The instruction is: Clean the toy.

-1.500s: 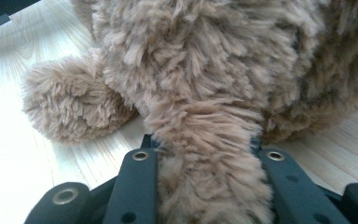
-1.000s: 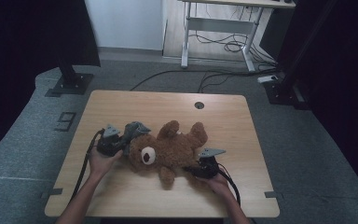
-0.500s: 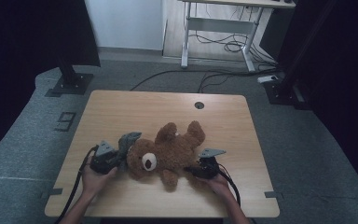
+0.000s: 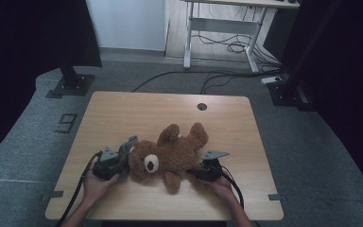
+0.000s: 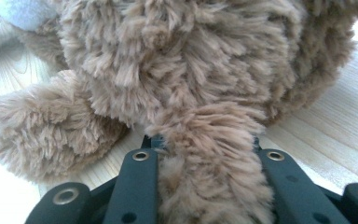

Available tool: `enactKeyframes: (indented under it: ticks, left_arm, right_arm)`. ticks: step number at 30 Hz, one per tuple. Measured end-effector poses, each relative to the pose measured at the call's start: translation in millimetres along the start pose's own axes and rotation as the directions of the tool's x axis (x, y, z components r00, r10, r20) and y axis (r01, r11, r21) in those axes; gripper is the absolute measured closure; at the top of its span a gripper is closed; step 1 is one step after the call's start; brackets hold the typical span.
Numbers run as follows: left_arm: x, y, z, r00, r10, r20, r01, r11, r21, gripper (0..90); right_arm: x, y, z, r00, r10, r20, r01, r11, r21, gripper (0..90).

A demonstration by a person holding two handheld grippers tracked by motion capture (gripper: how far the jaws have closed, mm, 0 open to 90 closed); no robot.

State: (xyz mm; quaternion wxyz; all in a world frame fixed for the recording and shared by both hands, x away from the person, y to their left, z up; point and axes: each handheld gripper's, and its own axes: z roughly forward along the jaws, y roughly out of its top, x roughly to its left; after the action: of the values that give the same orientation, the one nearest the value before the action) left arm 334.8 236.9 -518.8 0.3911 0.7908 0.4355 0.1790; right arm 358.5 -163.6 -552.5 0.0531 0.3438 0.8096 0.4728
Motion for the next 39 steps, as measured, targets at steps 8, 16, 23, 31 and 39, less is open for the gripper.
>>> enactKeyframes:
  ticks: [8, 16, 23, 31, 39]
  left_arm:
    - [-5.6, 39.9, -32.8, 0.9999, 0.009, 0.013, -0.006, 0.9841, -0.177, 77.1]
    - [-25.9, 84.1, -13.2, 0.9958, 0.046, 0.079, -0.026, 0.9714, -0.236, 76.8]
    - [-36.4, 87.1, 23.9, 0.9922, 0.052, 0.113, -0.036, 0.9893, -0.141, 77.2]
    - [-40.4, 74.8, 27.7, 0.9899, 0.063, 0.127, -0.049, 0.9919, -0.118, 78.3]
    - [-58.8, 59.9, 22.7, 0.9863, 0.117, 0.117, -0.099, 0.9836, -0.151, 78.8]
  right_arm:
    - [0.3, 1.8, 0.0, 0.9999, -0.01, 0.003, 0.01, 1.0, -0.002, 69.0]
    - [1.7, 3.4, 0.9, 0.9996, -0.027, 0.007, 0.027, 1.0, -0.004, 68.8]
    - [3.6, 4.1, 1.0, 0.999, -0.041, 0.018, 0.041, 0.999, -0.002, 68.8]
    - [7.7, 5.0, -2.3, 0.9976, -0.052, 0.046, 0.053, 0.999, -0.009, 56.0]
    - [4.5, 12.5, -23.7, 0.9984, 0.026, 0.051, -0.021, 0.995, -0.097, 29.1]
